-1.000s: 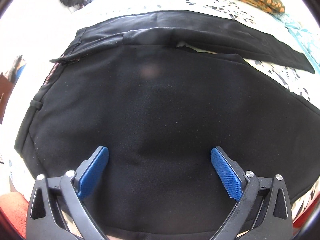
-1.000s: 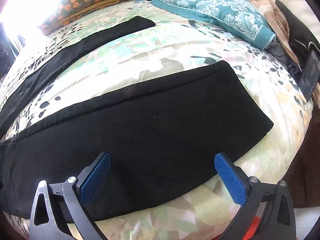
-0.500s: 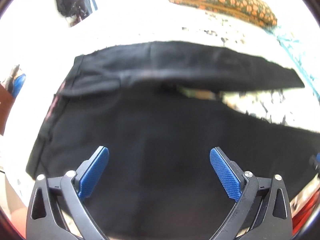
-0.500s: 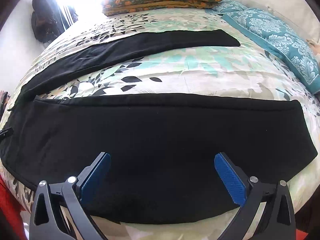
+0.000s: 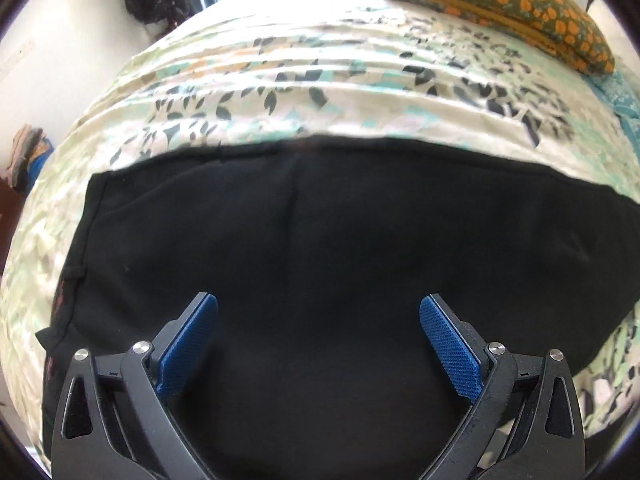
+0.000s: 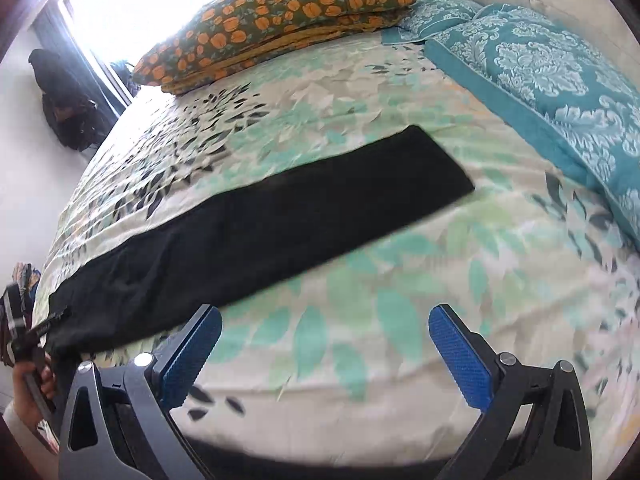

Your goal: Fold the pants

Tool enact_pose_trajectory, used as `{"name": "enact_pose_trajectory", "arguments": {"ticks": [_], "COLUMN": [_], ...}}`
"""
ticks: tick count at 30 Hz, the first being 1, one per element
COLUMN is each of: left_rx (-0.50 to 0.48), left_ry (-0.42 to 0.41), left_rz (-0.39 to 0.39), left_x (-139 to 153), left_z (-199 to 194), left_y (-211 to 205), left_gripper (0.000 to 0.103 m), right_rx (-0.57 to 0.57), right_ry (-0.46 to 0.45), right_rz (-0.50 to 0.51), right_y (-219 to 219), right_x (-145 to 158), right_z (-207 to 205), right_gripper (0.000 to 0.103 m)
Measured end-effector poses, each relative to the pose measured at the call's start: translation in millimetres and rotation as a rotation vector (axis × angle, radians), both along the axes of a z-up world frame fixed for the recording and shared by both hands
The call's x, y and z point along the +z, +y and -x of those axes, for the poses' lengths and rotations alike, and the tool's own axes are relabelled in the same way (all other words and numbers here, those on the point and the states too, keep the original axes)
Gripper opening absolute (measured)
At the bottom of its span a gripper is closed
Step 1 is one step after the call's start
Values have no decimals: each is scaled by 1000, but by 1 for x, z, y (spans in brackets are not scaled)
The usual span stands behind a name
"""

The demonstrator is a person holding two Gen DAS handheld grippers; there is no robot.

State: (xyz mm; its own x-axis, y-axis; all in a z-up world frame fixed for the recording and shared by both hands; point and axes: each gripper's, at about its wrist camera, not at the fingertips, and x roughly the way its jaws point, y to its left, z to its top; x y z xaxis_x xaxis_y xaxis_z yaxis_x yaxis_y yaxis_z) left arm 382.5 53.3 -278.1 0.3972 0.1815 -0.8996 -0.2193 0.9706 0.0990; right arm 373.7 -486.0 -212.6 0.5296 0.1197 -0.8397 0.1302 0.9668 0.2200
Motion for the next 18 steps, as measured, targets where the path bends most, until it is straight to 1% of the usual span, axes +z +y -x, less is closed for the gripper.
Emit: {"name": "enact_pose_trajectory", "arguments": {"ticks": [1,2,5,6,7,8,9,10,12,14,15,16,17,18], "left_rx": [-8,-22,-33,-32,-32,-32,-32,-33,-34,-36,-36,-36,-36,-36], "left_ry": [-26,-97,-154,-169,-181,-190,-196,-203,-214,-222,-225,-227,-228,-227], "left_rz": [24,29,5,0,-4,-6,-6,-3,2,-3,-4,-5,-6,-7], "left_x": [-7,-6,-8,-9,-8,-9,-9,-9,-10,-11,-11,-11,-11,-11], "left_z": [4,12,20,21,21,22,21,21,22,22,21,20,20,20], "left_y": [5,7,2,1,0,0,0,1,1,1,1,1,1,1], "left_gripper": [103,103,103,103,103,103,103,103,103,103,102,103,103,103], "right_rx": [2,11,13,5,-1,-9,-18,-29,-63,-70,-67,-62,-57,-62], "right_ry": [8,27,114,135,155,174,184,195,228,251,254,233,194,156], "right_rz": [31,64,107,111,110,109,112,124,163,149,140,128,116,131], "right_y": [-14,-26,-56,-64,-70,-74,-77,-79,-84,-88,-88,-88,-87,-84], "right_x": [1,0,-14,-20,-27,-34,-42,-50,-66,-82,-88,-88,-83,-74], "right_z": [-27,-55,-128,-147,-165,-180,-191,-201,-218,-227,-229,-227,-224,-218], "right_gripper": [103,103,102,99,94,89,80,75,75,74,53,23,19,15]}}
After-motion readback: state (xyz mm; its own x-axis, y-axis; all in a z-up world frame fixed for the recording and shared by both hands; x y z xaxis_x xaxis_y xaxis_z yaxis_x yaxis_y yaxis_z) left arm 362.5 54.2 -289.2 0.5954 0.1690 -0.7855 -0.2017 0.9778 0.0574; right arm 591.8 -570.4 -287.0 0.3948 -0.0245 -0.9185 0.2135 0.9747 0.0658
